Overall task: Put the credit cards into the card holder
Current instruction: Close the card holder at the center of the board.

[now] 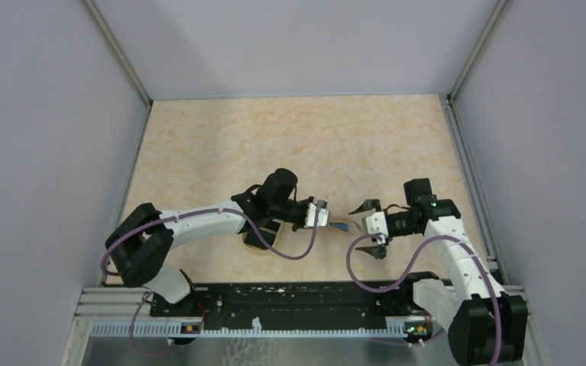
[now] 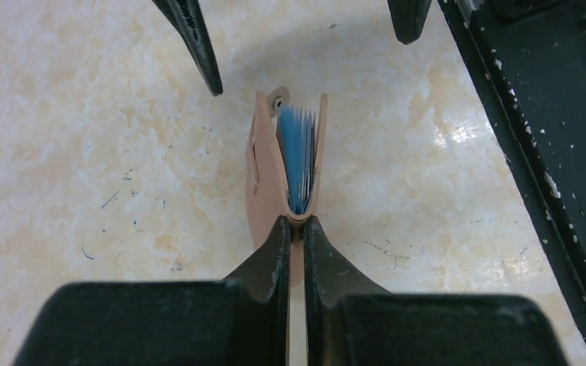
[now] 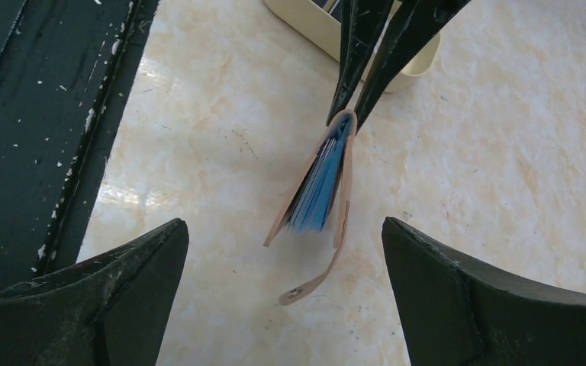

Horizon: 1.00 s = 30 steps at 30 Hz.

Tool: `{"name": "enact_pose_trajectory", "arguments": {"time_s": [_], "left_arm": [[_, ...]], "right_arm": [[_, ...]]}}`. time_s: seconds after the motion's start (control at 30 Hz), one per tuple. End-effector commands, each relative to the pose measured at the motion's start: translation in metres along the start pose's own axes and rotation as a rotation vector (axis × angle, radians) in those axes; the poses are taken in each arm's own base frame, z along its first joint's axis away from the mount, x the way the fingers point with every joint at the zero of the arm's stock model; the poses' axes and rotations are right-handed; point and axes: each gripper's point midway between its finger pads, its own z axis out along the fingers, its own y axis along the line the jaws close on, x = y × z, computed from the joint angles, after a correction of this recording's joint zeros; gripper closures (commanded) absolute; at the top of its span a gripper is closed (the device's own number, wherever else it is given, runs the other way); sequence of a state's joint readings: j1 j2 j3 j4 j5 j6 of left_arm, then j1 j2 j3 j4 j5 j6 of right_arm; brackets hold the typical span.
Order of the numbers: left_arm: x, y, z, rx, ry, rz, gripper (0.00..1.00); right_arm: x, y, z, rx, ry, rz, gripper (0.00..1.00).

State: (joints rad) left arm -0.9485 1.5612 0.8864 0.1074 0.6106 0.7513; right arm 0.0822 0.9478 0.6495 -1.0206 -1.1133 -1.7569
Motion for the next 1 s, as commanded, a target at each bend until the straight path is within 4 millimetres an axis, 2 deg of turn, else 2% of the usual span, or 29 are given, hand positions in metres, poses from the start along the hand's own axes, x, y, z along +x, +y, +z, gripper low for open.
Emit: {"name": "enact_pose_trajectory", "arguments": {"time_s": [0.0,0.13,0.27,0.4,0.5,0.57,0.63,0.8,0.87,0.97], "left_arm": [[-0.03,0.001,-0.006,0.022,-0.143,-0.038,0.98],[-0.031,0.0,-0.005,0.031,-0.167,-0.058,0.98],[-0.033,0.001,-0.003,0.036,-0.195,-0.124,0.98],[-0.033,0.002,-0.001,0.015,-0.234,-0.184,0.98],[-0.032,0.005,-0.003,-0.006,-0.277,-0.239,0.97],[-0.031,0.005,-0.005,-0.014,-0.314,-0.287,0.96],[-0.035,0.008,-0.007,-0.041,-0.369,-0.321,0.93],[-0.036,0.009,-0.011,-0.108,-0.479,-0.521,0.63],[-0.045,0.006,-0.023,-0.144,-0.575,-0.519,0.55],[-0.05,-0.002,-0.056,-0.268,-0.731,-0.477,0.4]], "right_arm": [[-0.001,-0.012,0.003,0.036,-0.032,-0.037,0.03],[0.008,-0.03,0.007,0.128,0.025,0.003,0.02],[0.01,-0.026,0.017,0.113,0.04,-0.019,0.01],[0.022,-0.015,0.026,0.037,0.069,0.036,0.07],[0.027,-0.012,0.031,0.001,0.093,0.067,0.26],[0.024,-0.014,0.031,-0.003,0.08,0.076,0.4],[0.016,-0.013,0.031,-0.006,0.052,0.075,0.49],[-0.001,-0.009,0.029,-0.039,0.001,0.109,0.87],[-0.004,-0.009,0.028,-0.061,-0.002,0.145,0.98],[-0.005,-0.005,0.027,-0.102,0.005,0.201,1.0]]}}
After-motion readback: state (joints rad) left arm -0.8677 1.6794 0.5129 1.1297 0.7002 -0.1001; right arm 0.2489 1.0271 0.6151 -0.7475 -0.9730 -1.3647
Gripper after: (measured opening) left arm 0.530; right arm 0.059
